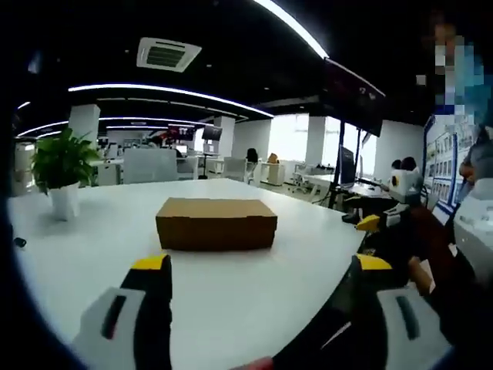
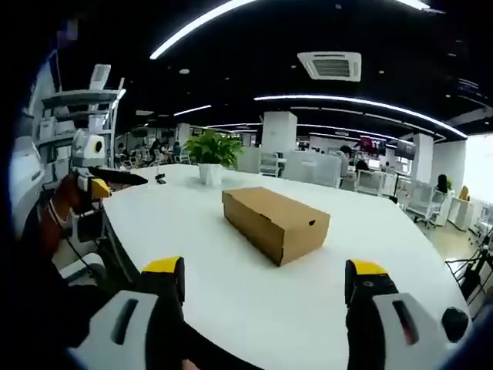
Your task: Operate the shoe box by opening the lid, removing the specified soft item, and placing it in the target area until the item is outside and the box remains undamaged.
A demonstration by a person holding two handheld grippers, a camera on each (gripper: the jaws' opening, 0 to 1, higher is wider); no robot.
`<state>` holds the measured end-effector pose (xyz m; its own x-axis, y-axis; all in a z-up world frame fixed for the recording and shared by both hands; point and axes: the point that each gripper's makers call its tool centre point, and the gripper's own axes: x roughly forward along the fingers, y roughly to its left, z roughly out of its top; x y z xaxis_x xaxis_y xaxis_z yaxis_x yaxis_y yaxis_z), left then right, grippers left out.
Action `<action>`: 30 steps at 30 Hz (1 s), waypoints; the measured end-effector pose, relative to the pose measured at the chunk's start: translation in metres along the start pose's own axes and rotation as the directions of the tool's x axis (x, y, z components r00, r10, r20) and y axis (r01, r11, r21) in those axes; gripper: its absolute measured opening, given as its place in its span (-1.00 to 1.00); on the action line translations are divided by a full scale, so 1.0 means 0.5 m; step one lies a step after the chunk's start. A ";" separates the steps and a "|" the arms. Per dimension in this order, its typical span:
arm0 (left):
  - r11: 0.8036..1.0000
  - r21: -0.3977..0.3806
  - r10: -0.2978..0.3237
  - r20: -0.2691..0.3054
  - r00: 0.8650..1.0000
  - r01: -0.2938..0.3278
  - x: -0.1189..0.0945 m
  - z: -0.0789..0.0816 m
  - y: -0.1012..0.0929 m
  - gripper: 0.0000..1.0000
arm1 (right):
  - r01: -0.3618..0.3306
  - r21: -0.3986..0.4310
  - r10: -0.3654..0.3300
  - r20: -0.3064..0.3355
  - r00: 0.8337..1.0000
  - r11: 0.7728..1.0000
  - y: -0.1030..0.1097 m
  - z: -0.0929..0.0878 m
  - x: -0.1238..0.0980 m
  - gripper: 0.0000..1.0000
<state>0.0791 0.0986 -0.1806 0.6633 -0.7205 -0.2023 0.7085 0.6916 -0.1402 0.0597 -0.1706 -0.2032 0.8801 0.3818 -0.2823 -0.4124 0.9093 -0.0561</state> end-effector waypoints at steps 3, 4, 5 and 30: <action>0.998 0.021 0.058 -0.023 0.998 -0.058 -0.004 -0.010 0.024 0.98 | 0.001 0.029 -0.001 0.002 1.000 1.000 -0.008 -0.004 0.003 0.85; 0.997 0.028 0.075 -0.039 0.996 -0.074 -0.006 -0.015 0.030 0.98 | 0.007 0.039 -0.006 -0.003 1.000 0.999 -0.012 -0.007 0.003 0.83; 0.996 0.030 0.081 -0.045 0.996 -0.080 -0.006 -0.018 0.033 0.98 | 0.014 0.058 -0.014 -0.012 1.000 0.998 -0.018 -0.013 0.002 0.82; 0.979 0.057 0.201 -0.132 0.971 -0.195 -0.050 -0.032 0.107 0.98 | 0.023 0.055 -0.020 -0.054 0.998 0.998 -0.050 -0.010 0.003 0.67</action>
<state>0.0966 0.1545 -0.1986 0.7545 -0.5537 -0.3525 0.5781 0.8148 -0.0424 0.0701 -0.1938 -0.2069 0.8743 0.3536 -0.3326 -0.3780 0.9257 -0.0096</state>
